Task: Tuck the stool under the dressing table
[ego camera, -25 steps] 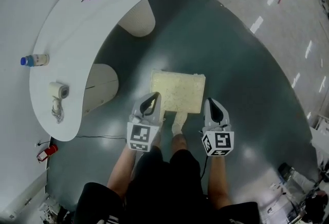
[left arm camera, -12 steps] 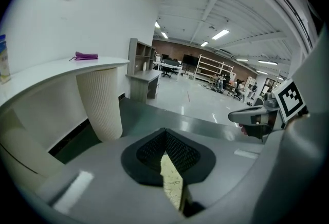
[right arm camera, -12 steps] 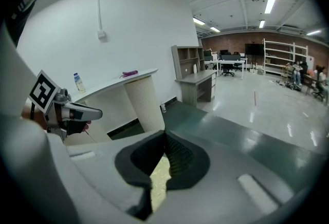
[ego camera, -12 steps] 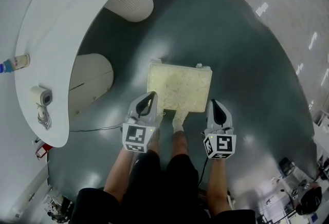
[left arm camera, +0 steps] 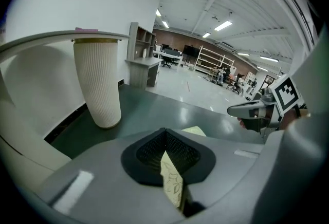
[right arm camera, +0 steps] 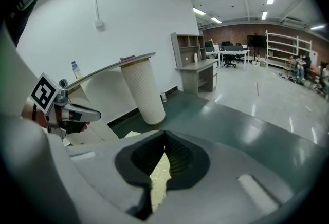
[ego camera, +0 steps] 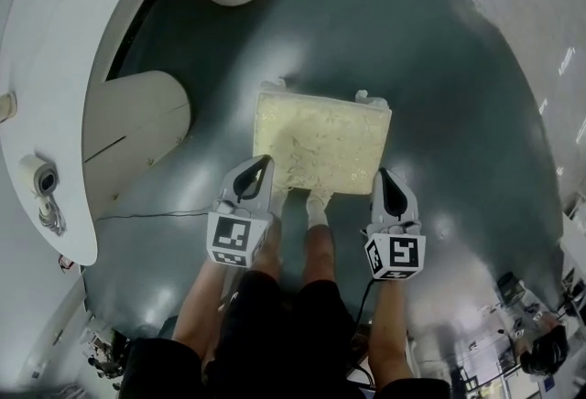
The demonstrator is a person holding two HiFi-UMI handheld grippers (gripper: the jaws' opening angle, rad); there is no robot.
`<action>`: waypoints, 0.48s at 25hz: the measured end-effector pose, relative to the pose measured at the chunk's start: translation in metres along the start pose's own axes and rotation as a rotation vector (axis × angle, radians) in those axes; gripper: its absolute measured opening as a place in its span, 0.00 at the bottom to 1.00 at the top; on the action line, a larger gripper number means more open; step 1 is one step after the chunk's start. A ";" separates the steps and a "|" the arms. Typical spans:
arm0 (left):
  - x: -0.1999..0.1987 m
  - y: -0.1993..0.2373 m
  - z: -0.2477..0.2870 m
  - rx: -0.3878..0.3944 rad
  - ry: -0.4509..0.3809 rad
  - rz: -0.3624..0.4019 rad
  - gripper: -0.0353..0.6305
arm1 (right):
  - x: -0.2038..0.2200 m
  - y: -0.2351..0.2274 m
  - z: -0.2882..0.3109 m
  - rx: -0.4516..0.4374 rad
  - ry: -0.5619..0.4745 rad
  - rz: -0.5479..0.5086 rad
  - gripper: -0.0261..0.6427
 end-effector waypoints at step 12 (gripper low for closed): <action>0.056 0.017 0.051 0.003 0.022 -0.023 0.06 | 0.067 -0.017 0.051 0.011 0.066 0.022 0.04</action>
Point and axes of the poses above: the fingertips, and each gripper's own axes: z forward along the fingers, y to its left, x out of its underside, the point moved 10 cm from there along -z, backward along the fingers, and after that the axes turned 10 degrees about y, right-handed, at the moved point
